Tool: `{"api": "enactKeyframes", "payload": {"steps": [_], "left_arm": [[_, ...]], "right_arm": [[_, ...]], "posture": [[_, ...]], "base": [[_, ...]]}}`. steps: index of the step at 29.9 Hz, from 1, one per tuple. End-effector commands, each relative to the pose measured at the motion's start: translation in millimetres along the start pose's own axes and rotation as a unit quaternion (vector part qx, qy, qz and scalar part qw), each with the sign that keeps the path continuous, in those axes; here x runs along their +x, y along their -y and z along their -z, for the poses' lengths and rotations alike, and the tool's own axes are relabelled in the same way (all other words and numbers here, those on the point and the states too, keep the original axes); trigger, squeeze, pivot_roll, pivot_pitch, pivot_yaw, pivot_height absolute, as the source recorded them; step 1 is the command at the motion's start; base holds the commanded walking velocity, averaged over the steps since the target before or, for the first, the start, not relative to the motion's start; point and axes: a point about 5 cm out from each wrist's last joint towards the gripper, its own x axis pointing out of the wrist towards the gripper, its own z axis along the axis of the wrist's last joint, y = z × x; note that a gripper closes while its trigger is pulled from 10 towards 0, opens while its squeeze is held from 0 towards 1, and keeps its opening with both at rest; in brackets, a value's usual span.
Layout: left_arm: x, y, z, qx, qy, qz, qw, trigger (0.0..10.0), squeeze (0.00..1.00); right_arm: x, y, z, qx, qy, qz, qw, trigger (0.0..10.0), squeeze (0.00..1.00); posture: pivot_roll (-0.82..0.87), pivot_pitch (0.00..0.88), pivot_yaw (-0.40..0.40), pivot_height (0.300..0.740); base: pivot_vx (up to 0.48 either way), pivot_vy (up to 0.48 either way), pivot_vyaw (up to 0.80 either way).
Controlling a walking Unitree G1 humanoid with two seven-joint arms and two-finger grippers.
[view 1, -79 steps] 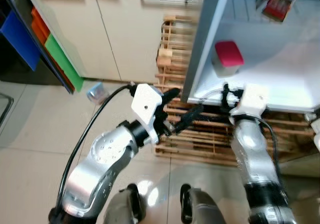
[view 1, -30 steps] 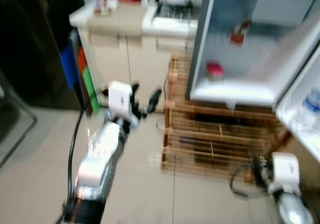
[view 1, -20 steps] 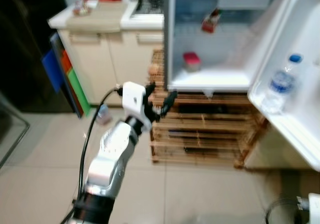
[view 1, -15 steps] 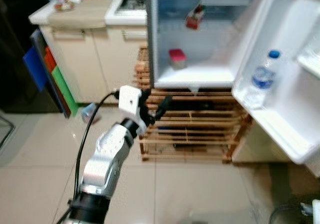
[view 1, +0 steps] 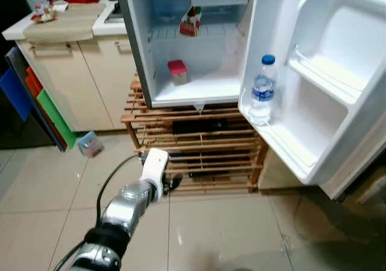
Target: Restocking fridge
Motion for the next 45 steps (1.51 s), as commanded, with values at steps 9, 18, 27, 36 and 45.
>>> {"api": "enactKeyframes", "payload": {"steps": [9, 18, 27, 36, 45], "left_arm": [[-1.1, -10.7, 53, 0.094, -0.119, -0.023, 0.988, 10.0, 0.00], [-26.5, -25.9, 130, 0.225, -0.254, -0.012, 0.941, 10.0, 0.00], [-9.3, -16.3, 89, 0.160, -0.142, -0.035, 0.976, 10.0, 0.00], [-26.0, -44.0, -80, -0.034, 0.287, -0.154, 0.945, 10.0, 0.00], [-78.1, -46.5, -162, -0.071, 0.461, -0.136, 0.874, 10.0, 0.00]], "right_arm": [[-70.4, -122.7, -46, 0.107, 0.073, -0.274, 0.953, 10.0, 0.00], [-223.7, -180.7, -93, 0.088, 0.132, -0.708, 0.688, 10.0, 0.00], [-146.8, -178.4, -76, 0.140, 0.044, -0.489, 0.860, 10.0, 0.00], [-140.4, -172.6, -69, 0.114, 0.079, -0.421, 0.896, 10.0, 0.00], [-154.9, -189.8, -73, 0.130, 0.096, -0.446, 0.881, 10.0, 0.00]], "posture": [[-0.23, 0.000, 0.079, 0.740], [-0.23, 0.000, 0.102, 0.740], [-0.20, 0.000, 0.068, 0.740], [-0.16, 0.000, 0.059, 0.740], [-0.13, 0.000, 0.050, 0.740]], "base": [[0.000, 0.000, 0.00], [0.000, 0.000, 0.00], [0.000, 0.000, 0.00], [0.000, 0.000, 0.00], [0.306, 0.000, 0.00]]}}
